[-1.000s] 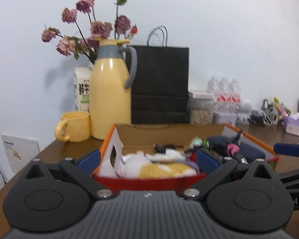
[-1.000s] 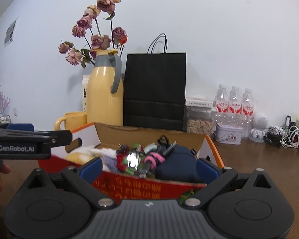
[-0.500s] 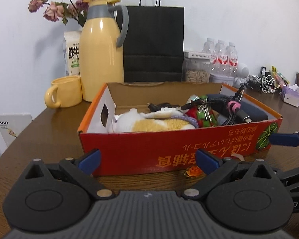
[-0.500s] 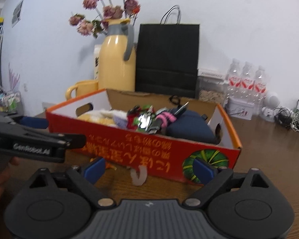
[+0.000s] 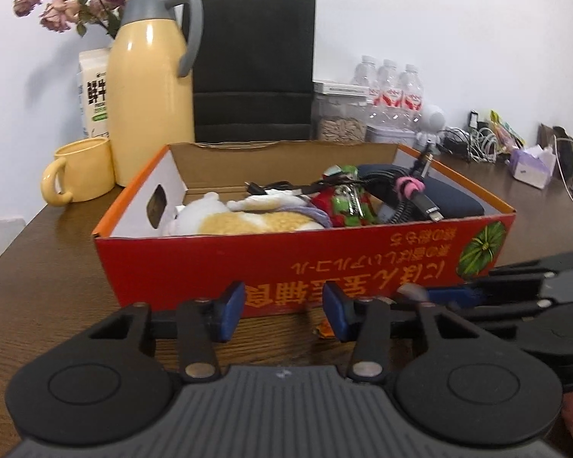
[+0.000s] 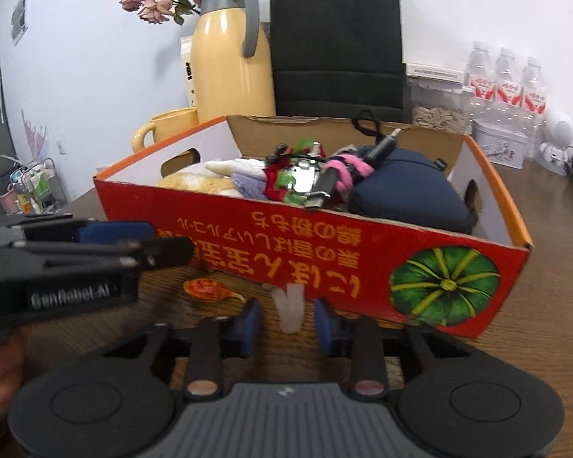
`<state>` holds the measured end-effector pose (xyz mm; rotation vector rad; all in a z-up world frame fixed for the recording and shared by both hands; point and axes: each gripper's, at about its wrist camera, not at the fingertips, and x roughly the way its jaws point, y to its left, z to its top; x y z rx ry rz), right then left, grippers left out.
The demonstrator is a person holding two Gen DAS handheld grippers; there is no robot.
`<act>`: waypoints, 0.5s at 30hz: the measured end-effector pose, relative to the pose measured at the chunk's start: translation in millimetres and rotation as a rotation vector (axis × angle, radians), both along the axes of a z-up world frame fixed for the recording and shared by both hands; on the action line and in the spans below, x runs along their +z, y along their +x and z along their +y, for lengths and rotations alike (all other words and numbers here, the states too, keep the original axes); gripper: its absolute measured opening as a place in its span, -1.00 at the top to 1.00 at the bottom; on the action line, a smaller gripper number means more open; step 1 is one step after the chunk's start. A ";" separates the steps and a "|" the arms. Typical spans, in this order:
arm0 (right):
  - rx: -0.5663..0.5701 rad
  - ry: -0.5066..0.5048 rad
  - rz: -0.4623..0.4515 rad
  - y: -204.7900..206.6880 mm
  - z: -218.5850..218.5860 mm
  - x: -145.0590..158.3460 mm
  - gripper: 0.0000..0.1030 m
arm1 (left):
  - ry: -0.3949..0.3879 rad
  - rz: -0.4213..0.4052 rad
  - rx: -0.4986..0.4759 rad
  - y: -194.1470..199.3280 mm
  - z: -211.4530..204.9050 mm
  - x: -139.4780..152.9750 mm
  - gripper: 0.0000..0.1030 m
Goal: Organize objects
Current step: 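Withdraw both grippers from the box back to the table, then grasp the orange keychain with the left gripper while the right gripper grasps the white hook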
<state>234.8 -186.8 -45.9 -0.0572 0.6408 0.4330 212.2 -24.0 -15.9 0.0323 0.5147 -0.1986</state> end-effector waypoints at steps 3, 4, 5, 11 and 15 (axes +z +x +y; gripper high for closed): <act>0.026 0.003 -0.019 -4.9 2.1 1.4 0.89 | 0.004 0.011 0.000 0.9 0.2 -1.2 0.10; 0.032 0.004 -0.036 -8.4 2.5 2.7 0.89 | 0.004 0.016 -0.003 1.5 0.4 -1.8 0.10; 0.035 0.007 -0.051 -11.8 3.0 4.3 0.89 | 0.004 0.020 -0.005 1.7 0.1 -2.1 0.09; 0.045 0.038 -0.120 -27.7 -1.3 11.6 0.90 | -0.008 0.033 -0.019 2.4 1.8 -3.4 0.06; 0.066 0.078 -0.135 -39.6 -5.9 14.9 0.91 | -0.023 0.052 -0.021 4.4 3.6 -4.6 0.05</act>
